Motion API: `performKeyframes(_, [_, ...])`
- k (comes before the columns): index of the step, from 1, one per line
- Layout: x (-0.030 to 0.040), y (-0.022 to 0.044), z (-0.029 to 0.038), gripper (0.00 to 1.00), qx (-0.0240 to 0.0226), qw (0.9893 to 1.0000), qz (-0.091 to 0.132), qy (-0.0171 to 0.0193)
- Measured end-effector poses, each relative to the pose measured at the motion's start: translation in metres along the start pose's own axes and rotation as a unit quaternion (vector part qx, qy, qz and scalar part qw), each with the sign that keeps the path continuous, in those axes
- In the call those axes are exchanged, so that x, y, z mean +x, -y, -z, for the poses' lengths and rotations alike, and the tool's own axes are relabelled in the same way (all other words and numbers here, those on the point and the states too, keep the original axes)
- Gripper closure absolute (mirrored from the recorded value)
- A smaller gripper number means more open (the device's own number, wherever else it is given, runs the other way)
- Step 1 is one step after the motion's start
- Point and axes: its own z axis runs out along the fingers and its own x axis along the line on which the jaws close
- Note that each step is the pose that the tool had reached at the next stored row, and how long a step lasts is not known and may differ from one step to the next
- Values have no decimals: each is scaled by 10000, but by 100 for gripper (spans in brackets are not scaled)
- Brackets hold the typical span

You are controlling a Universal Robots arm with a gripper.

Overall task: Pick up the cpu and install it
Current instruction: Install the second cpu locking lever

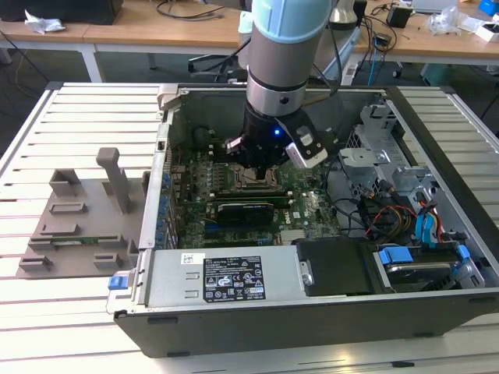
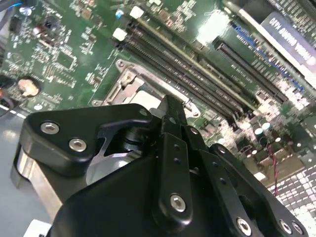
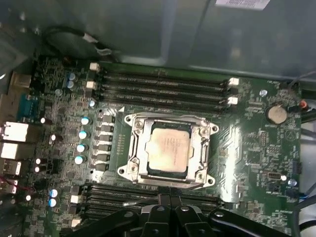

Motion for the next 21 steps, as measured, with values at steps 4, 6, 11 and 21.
performKeyframes(4, [44, 40, -57, 89, 0, 10000, -1, 0])
performKeyframes(6, [94, 55, -144, 89, 0, 10000, -1, 0])
performKeyframes(11, [177, 61, -248, 89, -9, 10000, -1, 0])
performKeyframes(21, [453, 42, -335, 89, -153, 9999, 2, 17])
